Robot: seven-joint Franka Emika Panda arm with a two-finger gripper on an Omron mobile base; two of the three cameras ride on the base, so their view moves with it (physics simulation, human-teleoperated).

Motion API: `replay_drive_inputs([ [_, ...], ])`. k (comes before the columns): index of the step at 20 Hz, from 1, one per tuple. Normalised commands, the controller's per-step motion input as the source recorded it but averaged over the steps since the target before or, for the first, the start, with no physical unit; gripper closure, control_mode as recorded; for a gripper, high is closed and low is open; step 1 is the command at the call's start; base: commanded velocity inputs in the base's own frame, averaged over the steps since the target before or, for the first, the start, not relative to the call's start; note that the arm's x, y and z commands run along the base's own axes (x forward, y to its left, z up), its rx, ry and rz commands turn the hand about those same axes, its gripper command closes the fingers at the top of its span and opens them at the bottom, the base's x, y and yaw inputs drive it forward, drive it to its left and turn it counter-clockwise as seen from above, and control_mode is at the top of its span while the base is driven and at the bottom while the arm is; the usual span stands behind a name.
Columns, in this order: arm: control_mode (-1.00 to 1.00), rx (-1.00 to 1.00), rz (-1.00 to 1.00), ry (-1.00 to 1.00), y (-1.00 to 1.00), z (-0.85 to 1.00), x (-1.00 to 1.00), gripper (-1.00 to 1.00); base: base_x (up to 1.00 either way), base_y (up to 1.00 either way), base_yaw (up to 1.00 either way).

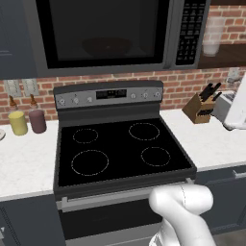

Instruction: Open the microwave, place the bowl with waffle inside the microwave, then close the microwave door and turn it on.

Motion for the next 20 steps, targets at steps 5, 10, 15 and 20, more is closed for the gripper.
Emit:
replay_drive_inputs([
  [5,-1.00,0.01,0.00,-0.14,0.00,0.40,0.46,1.00,0.00,0.00,0.00],
  [10,-1.00,-0.03,-0.06,-0.13,0.00,0.63,0.04,1.00,0.00,0.00,0.00],
  [15,-1.00,-0.10,-0.07,-0.11,0.09,0.48,-0.07,1.00,0.00,0.00,0.00],
  [20,-1.00,-0.14,-0.14,0.00,0.08,-0.26,0.16,1.00,0.00,0.00,0.00],
])
